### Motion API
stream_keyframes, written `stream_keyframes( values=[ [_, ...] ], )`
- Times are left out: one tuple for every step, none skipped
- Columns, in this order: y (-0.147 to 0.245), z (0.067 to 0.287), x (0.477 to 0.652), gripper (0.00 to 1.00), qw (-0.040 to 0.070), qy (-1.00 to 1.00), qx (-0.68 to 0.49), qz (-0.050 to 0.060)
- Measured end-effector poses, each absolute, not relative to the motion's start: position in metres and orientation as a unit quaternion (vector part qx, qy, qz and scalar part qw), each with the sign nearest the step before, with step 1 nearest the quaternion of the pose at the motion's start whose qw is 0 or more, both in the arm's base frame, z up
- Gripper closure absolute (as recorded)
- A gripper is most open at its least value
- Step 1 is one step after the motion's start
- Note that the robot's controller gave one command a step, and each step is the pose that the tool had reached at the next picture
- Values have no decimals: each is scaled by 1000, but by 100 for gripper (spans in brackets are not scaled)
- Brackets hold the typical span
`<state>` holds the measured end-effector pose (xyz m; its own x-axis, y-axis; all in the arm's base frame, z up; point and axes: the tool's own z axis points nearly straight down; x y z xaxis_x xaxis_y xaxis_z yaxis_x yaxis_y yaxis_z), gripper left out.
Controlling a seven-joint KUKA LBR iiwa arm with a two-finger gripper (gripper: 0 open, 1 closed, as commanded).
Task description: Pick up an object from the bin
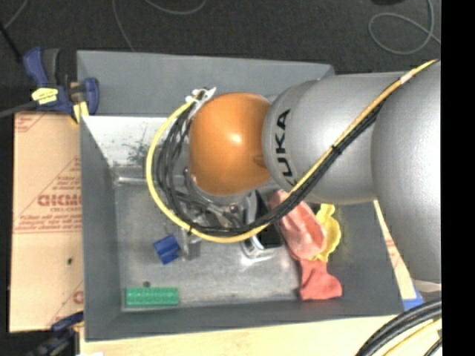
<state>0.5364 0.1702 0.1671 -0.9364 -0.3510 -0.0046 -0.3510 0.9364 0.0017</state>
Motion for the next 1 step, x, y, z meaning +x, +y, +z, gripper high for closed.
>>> stream_keyframes(
  values=[
    [186, 163, 499, 100, 0, 965, -263, 0]
  ],
)
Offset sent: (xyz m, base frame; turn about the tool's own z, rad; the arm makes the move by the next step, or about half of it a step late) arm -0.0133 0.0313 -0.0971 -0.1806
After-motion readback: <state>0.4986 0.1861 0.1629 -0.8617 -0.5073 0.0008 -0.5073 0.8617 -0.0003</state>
